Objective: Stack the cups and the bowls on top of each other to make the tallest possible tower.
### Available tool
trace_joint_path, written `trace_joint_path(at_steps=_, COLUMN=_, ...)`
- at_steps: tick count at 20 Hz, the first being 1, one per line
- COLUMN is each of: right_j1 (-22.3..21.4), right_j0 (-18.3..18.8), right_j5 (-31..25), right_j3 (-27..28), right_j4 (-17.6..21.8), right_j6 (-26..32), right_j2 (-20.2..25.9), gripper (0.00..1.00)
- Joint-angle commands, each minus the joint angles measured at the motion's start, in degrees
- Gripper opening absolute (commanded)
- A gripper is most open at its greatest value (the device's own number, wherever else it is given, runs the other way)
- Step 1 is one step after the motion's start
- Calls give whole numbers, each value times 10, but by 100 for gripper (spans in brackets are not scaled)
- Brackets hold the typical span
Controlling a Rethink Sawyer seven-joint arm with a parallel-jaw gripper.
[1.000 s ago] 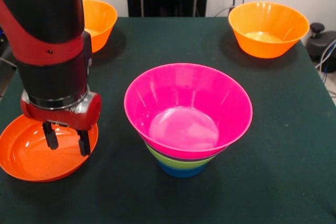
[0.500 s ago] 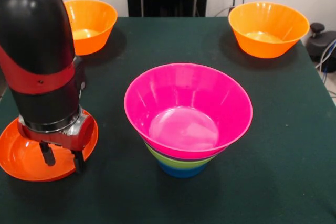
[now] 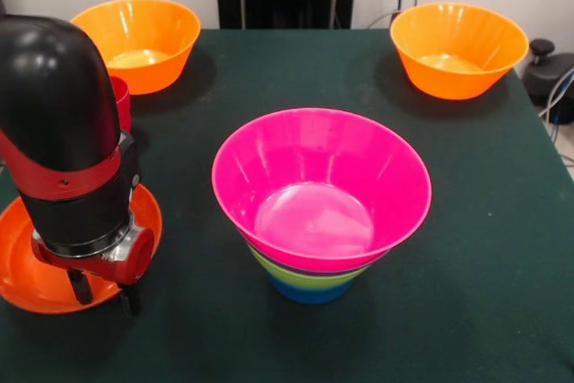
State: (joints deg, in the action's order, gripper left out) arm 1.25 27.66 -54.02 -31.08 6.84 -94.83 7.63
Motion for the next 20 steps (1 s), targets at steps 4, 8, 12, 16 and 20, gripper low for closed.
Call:
trace_joint_path(at_steps=4, right_j1=33, right_j0=-17, right_j5=-34, right_j3=-17, right_j4=45, right_j6=118, right_j2=23, gripper=100)
trace_joint_path(at_steps=8, right_j1=24, right_j0=-23, right_j5=-30, right_j3=-37, right_j4=43, right_j6=93, right_j2=14, gripper=100)
trace_joint_path(at_steps=12, right_j1=6, right_j0=-30, right_j5=-37, right_j3=-64, right_j4=41, right_j6=70, right_j2=-1, gripper=100)
trace_joint_path(at_steps=16, right_j1=-11, right_j0=-35, right_j5=-45, right_j3=-89, right_j4=39, right_j6=58, right_j2=-15, gripper=100)
trace_joint_path(at_steps=20, right_j1=-11, right_j0=-40, right_j5=-52, right_j3=-88, right_j4=34, right_j6=39, right_j2=-25, gripper=100)
